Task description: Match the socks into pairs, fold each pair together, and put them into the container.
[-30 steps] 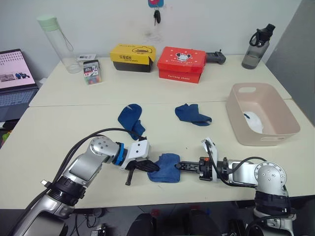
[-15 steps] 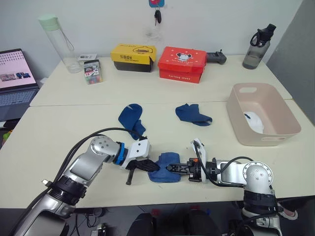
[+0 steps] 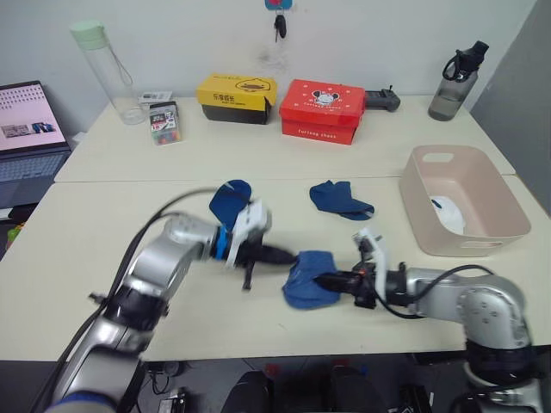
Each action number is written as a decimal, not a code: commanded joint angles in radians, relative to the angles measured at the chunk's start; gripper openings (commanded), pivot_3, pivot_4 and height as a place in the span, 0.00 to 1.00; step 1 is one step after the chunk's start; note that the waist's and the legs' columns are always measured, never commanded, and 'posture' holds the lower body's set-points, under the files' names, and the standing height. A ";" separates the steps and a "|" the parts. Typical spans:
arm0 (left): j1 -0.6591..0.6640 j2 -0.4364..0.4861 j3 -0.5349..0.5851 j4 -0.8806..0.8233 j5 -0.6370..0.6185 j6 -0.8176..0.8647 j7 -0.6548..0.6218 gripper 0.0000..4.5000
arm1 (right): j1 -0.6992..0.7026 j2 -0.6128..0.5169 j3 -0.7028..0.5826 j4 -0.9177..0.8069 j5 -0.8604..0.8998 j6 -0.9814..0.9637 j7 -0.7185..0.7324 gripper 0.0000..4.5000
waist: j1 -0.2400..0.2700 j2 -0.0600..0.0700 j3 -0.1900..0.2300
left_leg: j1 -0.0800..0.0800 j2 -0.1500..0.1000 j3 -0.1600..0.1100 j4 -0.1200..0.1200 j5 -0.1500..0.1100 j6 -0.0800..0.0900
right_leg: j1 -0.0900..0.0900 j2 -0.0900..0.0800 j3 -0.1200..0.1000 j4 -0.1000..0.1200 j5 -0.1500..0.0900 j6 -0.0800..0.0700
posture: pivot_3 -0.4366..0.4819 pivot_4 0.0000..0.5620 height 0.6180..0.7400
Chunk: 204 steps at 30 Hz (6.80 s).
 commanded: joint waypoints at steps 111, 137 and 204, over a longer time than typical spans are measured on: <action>0.697 0.172 0.492 -0.215 -0.107 -0.166 0.255 1.00 | 0.191 -0.027 0.123 -0.058 -0.646 -0.645 0.263 1.00 | 0.012 0.002 0.001 | -0.011 0.000 0.000 0.011 0.002 -0.003 | -0.009 -0.001 0.001 0.004 0.003 0.002 | 0.48 0.27 1.00; 0.432 0.216 0.333 -0.303 -0.185 -0.037 0.234 1.00 | -0.699 0.155 0.141 1.215 -0.805 -0.743 0.091 1.00 | -0.020 0.002 0.001 | -0.005 0.001 0.007 0.002 0.002 -0.004 | -0.010 -0.001 0.006 0.004 0.003 0.002 | 0.48 0.27 1.00; 0.509 0.271 0.230 -0.284 -0.158 -0.024 0.139 1.00 | 0.058 -0.166 0.346 -0.013 -0.882 -0.944 0.510 0.84 | 0.002 0.002 0.002 | -0.003 0.001 0.005 0.000 0.002 -0.004 | -0.008 0.000 0.005 0.003 0.003 0.002 | 0.48 0.27 1.00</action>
